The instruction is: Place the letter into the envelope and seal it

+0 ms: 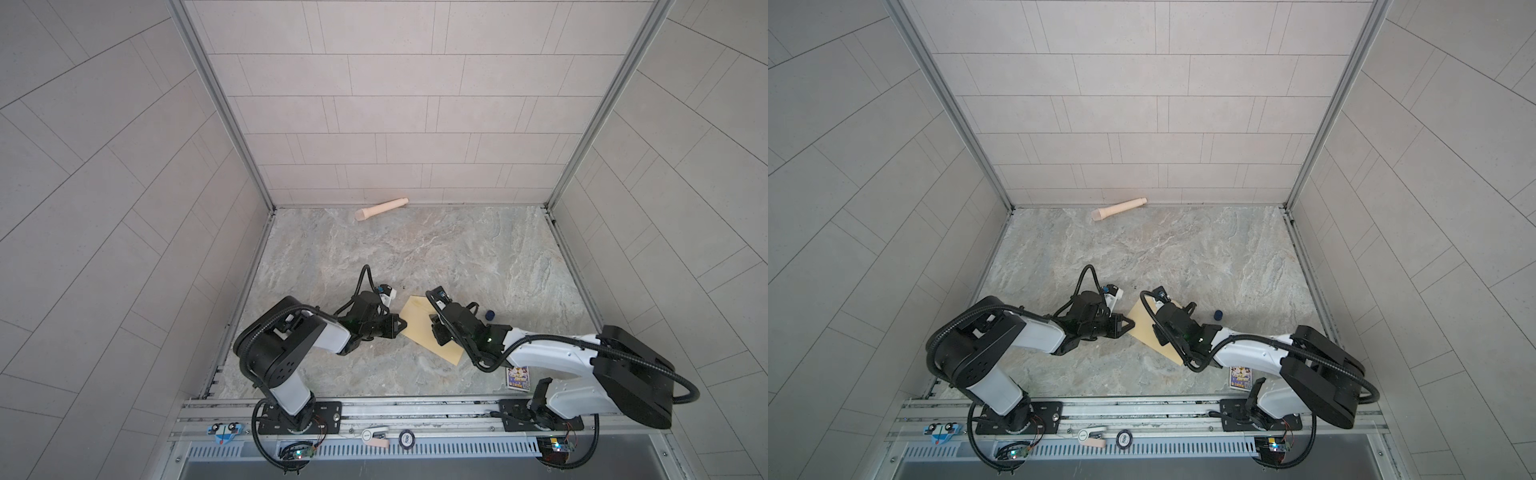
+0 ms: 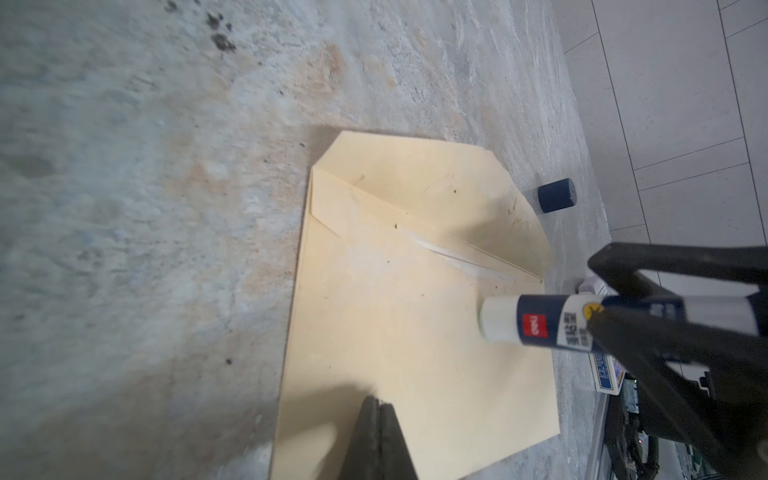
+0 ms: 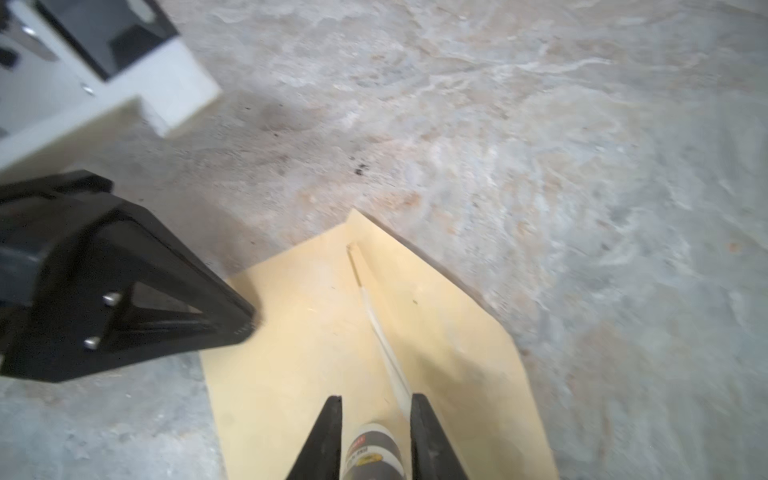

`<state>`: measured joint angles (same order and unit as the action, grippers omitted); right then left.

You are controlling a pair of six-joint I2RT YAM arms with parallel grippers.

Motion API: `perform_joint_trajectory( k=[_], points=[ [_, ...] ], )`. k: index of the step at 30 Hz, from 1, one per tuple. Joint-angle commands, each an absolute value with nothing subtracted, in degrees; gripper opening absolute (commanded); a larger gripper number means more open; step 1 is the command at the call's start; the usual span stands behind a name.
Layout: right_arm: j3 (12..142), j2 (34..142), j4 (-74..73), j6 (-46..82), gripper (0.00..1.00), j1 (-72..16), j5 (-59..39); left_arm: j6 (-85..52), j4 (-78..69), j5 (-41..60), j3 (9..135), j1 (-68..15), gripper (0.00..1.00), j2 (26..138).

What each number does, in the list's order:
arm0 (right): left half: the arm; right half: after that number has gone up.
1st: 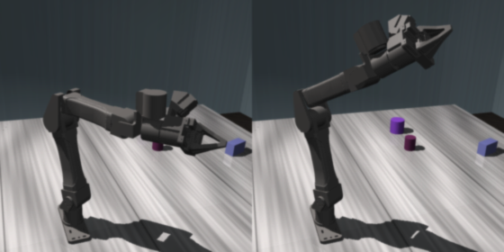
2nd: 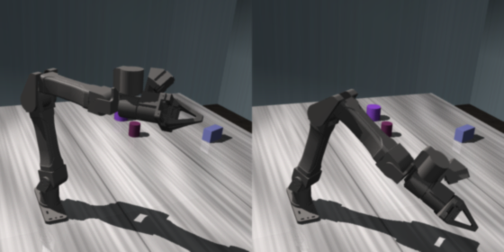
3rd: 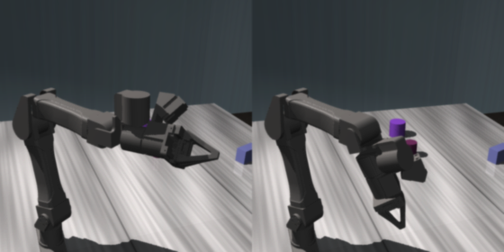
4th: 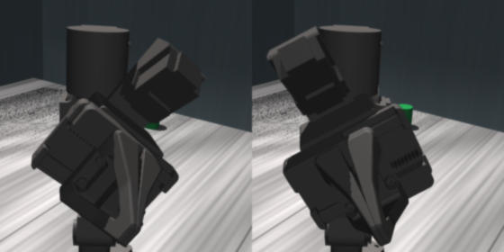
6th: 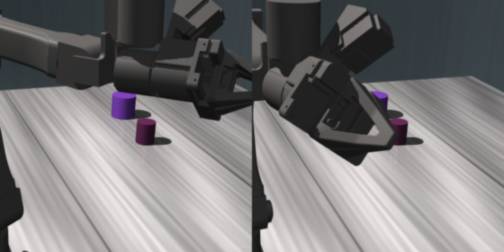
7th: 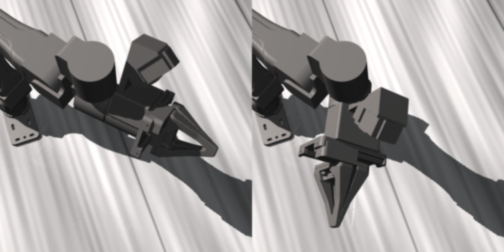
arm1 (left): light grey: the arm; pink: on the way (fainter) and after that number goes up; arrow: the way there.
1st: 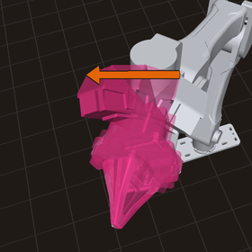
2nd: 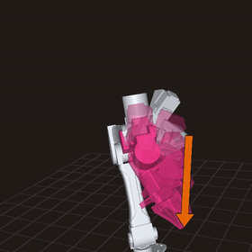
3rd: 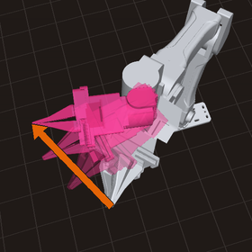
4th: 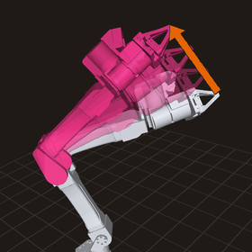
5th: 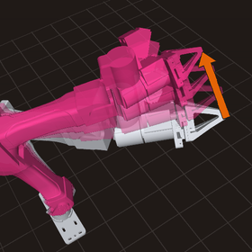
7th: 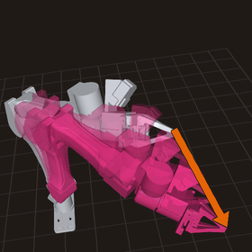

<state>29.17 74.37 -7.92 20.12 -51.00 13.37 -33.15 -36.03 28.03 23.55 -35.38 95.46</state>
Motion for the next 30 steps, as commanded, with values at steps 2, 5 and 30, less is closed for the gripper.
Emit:
perform_joint_trajectory(
  k=[2,5,30],
  points=[
    [30.76,68.45,0.43,17.94,0.00,-49.67,15.87,-31.73,-25.06,23.86,21.32,-34.45,0.00,98.17],
    [34.20,65.75,1.67,19.09,0.00,-49.15,10.65,-30.58,-23.68,24.47,22.88,-34.45,0.00,96.61],
    [42.53,67.91,-3.72,33.54,0.00,-33.79,-34.15,-10.40,-29.02,20.07,30.50,-47.33,0.50,71.66]
  ],
)
